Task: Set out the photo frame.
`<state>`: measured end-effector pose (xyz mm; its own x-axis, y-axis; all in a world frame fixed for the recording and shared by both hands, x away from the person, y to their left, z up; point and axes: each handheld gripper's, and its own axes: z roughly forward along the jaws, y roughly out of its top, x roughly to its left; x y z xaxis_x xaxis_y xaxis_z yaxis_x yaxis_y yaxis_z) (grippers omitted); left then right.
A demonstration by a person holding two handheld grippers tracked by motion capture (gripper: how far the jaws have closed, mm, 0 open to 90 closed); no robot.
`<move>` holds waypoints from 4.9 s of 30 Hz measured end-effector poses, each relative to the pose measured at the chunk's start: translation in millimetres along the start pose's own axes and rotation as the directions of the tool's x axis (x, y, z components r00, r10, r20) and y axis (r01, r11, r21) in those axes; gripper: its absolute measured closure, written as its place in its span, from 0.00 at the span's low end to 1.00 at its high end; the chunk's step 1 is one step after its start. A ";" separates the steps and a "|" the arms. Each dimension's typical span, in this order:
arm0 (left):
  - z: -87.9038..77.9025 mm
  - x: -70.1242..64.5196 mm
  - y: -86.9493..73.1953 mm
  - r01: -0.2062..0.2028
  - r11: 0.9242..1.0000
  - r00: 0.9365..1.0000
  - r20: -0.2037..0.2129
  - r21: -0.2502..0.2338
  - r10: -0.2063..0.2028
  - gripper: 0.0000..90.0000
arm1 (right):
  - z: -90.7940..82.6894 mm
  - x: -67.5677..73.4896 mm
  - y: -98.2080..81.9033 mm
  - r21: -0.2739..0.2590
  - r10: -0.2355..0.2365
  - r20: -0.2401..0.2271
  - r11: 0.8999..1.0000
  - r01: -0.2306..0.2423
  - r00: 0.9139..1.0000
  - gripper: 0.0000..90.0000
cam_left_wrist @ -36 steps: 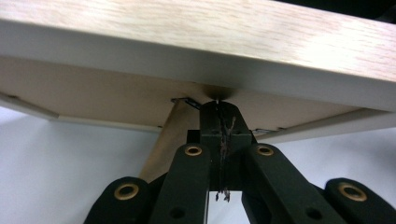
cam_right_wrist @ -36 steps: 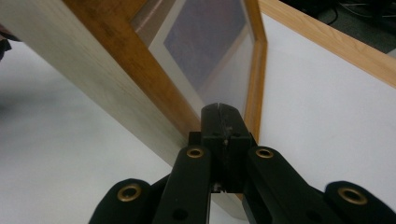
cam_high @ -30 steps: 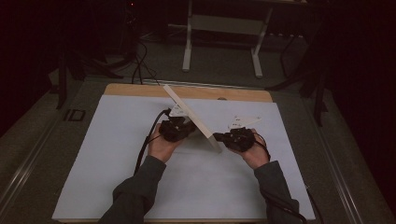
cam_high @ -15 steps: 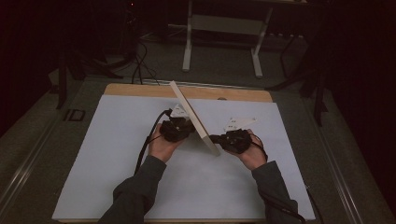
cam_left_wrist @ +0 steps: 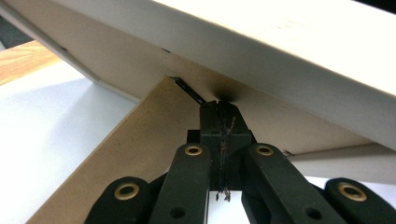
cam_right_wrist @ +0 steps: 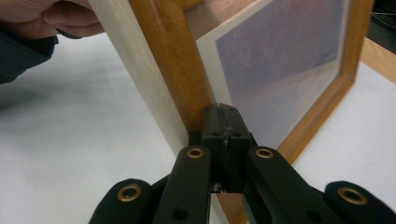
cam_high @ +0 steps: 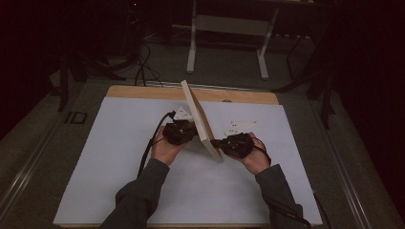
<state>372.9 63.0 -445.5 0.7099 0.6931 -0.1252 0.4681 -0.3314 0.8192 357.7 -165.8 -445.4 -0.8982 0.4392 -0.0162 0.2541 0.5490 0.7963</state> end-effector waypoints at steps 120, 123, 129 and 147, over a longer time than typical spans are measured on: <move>-46.2 -9.2 -34.5 -0.037 0.999 0.985 0.167 -0.036 0.043 0.41 | 10.9 5.3 -33.8 0.044 0.068 0.085 0.996 -0.072 0.994 0.78; -44.3 -14.0 -32.8 -0.038 0.998 0.986 0.161 -0.048 0.045 0.39 | 11.2 5.5 -34.6 0.050 0.065 0.089 0.996 -0.069 0.994 0.80; -40.0 -22.7 -27.6 -0.026 0.997 0.993 0.116 -0.072 0.035 0.38 | 13.4 7.2 -35.9 0.063 0.050 0.086 0.997 -0.055 0.995 0.90; -33.0 -32.5 -21.8 -0.007 0.996 0.999 0.030 -0.090 0.009 0.42 | 23.9 15.8 -40.1 0.111 0.021 0.010 0.994 -0.022 1.000 1.00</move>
<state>322.2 68.9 -440.9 0.7299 0.6702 -0.1344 0.4141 -0.2771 0.8670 341.8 -163.9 -492.0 -0.8888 0.4582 -0.0055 0.3123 0.6145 0.7244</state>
